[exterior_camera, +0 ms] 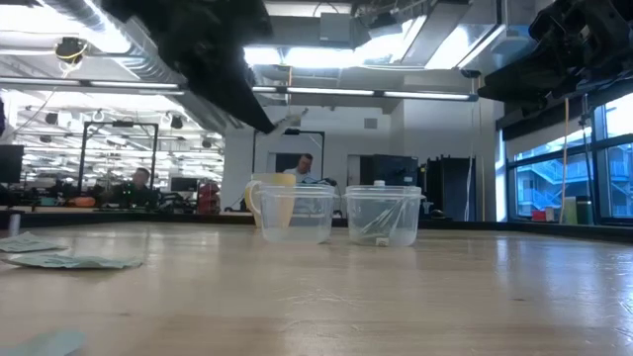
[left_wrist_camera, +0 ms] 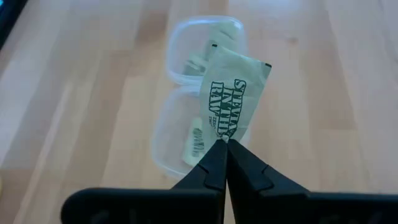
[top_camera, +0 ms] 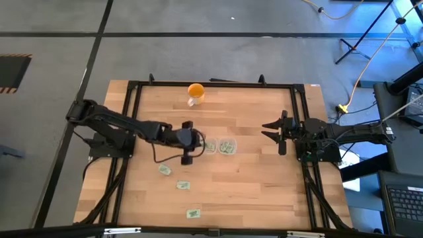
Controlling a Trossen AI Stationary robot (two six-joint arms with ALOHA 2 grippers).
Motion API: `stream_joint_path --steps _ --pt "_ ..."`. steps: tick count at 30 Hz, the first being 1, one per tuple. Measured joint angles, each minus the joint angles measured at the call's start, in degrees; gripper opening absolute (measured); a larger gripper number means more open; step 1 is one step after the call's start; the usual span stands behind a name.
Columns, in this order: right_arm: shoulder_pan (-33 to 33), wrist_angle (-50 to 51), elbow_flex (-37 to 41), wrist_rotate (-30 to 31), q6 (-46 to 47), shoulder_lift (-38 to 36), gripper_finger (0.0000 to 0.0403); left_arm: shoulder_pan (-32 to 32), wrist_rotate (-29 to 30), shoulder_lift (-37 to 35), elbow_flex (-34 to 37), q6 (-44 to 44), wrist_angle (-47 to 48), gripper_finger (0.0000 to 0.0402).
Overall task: Pick and place items into bin
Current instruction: Put the stevia packet into the left transparent bin
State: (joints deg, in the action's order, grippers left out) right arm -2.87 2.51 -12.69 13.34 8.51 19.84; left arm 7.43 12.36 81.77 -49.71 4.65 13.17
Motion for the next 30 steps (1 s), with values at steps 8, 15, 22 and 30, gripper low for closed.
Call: stream_joint_path --steps 8,15,22,30 --pt "0.0 -0.01 0.0 0.0 0.02 0.0 0.0148 -6.89 -10.57 4.72 -0.74 0.14 -1.47 0.0002" --pt "0.01 0.24 0.0 0.01 -0.07 0.0 0.0148 -7.18 -10.79 11.15 -10.78 -4.23 12.43 0.0002" --pt "0.02 0.63 0.0 0.0 -0.02 0.0 0.0148 -7.94 -10.4 17.81 -15.29 -5.41 16.18 0.0002" --pt "0.02 0.84 0.0 0.0 -0.04 0.02 0.0148 -7.96 -10.27 20.27 -16.37 -5.43 17.55 0.0005"
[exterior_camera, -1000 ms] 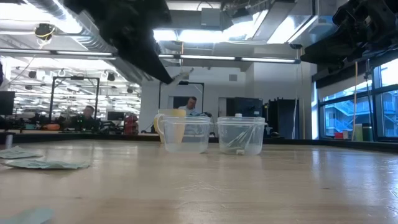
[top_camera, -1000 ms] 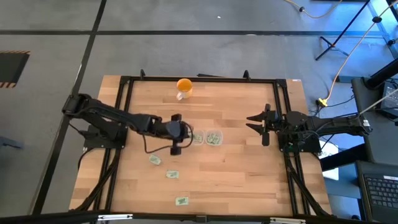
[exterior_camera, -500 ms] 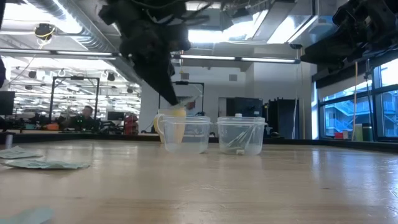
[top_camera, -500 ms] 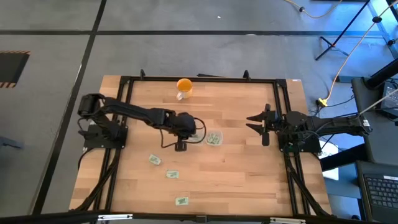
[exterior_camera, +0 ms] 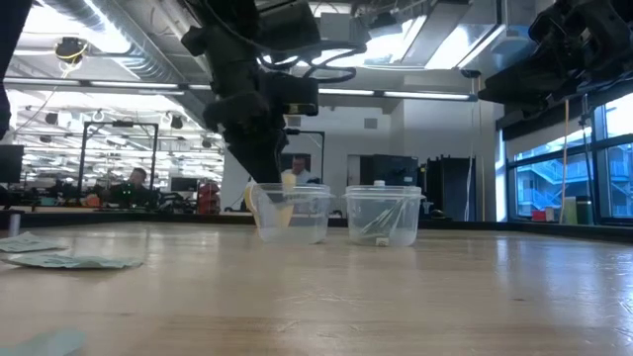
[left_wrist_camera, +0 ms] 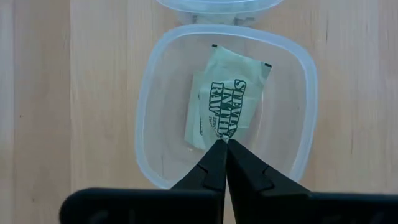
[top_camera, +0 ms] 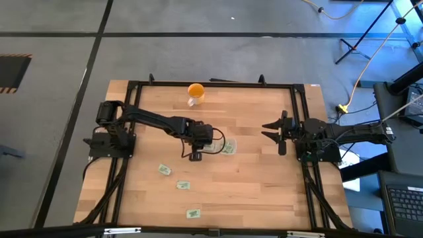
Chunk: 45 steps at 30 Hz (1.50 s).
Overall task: Pick and place items into bin
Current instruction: Put the stevia packet into the left transparent bin
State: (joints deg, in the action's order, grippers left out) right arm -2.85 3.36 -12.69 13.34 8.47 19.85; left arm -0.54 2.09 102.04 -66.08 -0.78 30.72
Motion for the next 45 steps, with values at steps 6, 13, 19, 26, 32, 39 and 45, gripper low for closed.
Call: stream_joint_path --steps 6,13,19,26,32,39,45 --pt "0.0 0.0 0.0 0.0 0.0 0.0 0.0148 0.11 1.88 0.0 -0.04 0.02 -0.03 0.0039" --pt "0.0 0.5 0.0 0.0 0.0 -0.02 0.0148 0.26 3.2 -4.48 -0.56 -1.06 1.83 0.0077" --pt "0.0 1.53 0.0 0.0 0.02 -0.02 0.0148 2.88 2.91 -14.28 -0.34 0.03 8.73 0.0086" --pt "-0.01 3.28 0.0 -0.09 1.07 0.0 0.0148 11.65 2.71 -21.05 6.09 11.49 12.84 0.0084" --pt "-0.01 4.94 0.0 -0.11 3.04 0.0 0.0148 17.48 3.12 -21.64 13.38 28.27 13.66 0.0086" --pt "0.0 4.49 0.0 -0.09 3.05 -0.02 0.0148 20.99 2.97 -21.97 20.62 46.03 13.7 0.0086" --pt "0.0 4.13 0.0 -0.09 3.06 0.0 0.0148 23.15 1.63 -21.97 23.45 55.55 13.86 0.0086"
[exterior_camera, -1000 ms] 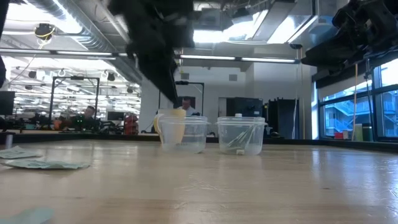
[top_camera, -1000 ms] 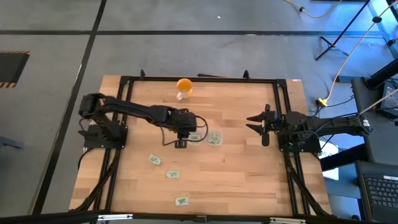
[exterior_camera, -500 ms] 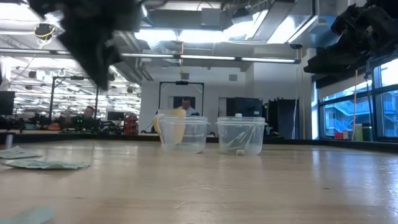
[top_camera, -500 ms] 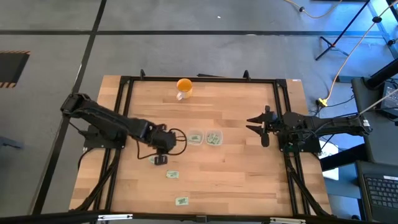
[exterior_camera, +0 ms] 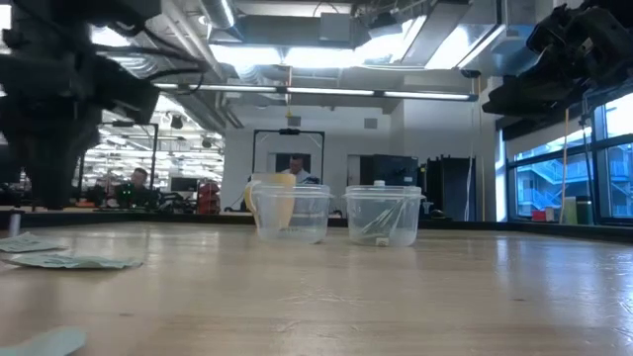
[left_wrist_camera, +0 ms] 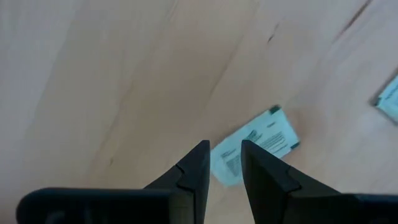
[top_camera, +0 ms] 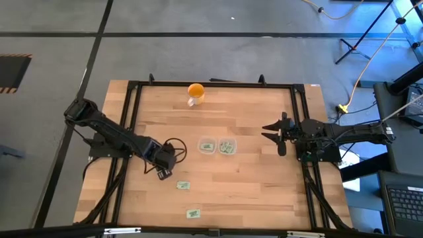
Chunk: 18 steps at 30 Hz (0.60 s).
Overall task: Pick and place items into bin
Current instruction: Put the stevia packet into the left transparent bin
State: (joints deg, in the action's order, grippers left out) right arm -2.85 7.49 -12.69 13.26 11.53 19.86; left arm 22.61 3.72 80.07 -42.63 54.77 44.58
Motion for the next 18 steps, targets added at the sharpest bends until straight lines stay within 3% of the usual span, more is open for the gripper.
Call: stream_joint_path --steps 18 --pt "0.0 0.04 0.0 0.0 0.0 -0.01 0.0148 0.24 -0.3 0.02 0.51 9.17 0.76 0.0086"
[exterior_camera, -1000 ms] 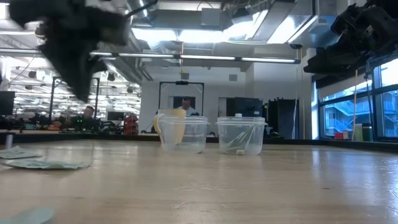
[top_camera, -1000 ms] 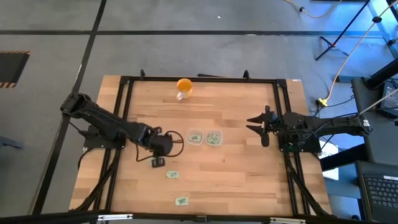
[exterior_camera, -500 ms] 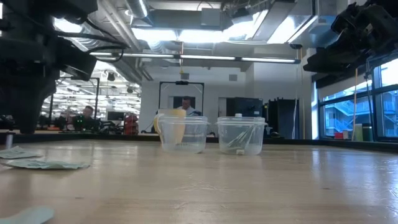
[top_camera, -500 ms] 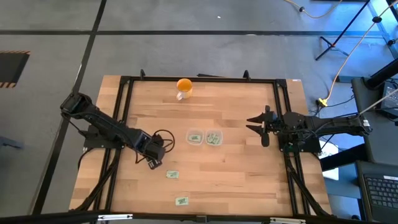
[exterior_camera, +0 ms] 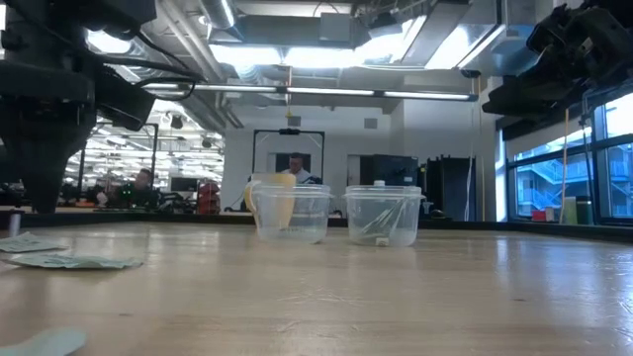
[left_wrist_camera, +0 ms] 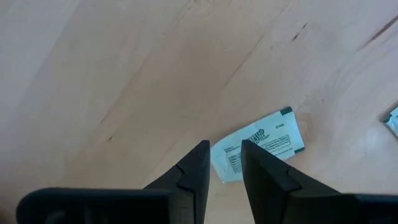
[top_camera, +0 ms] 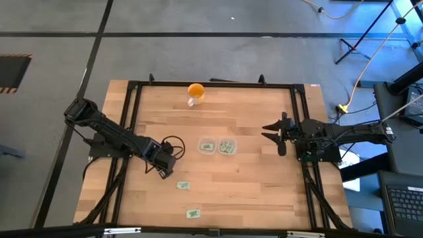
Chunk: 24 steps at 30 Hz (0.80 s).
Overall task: Pick and place items into bin
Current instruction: Put the stevia packet into the left transparent bin
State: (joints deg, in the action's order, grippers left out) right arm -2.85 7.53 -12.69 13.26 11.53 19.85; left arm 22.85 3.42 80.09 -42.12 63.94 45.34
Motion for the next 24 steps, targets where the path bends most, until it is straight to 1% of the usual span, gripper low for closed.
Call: stream_joint_path --steps 5,11,24 --pt "0.0 0.02 0.0 0.0 0.02 0.01 0.0148 -0.02 -0.38 0.0 2.94 -0.04 -0.95 0.0086" --pt "-0.02 0.02 0.0 0.0 0.22 -0.01 0.0148 -0.02 -0.85 -0.01 6.78 -0.17 -6.29 0.0086" --pt "-0.02 0.02 0.0 0.0 0.22 0.01 0.0148 -0.48 -1.72 -0.94 7.47 -2.71 -7.44 0.0086"
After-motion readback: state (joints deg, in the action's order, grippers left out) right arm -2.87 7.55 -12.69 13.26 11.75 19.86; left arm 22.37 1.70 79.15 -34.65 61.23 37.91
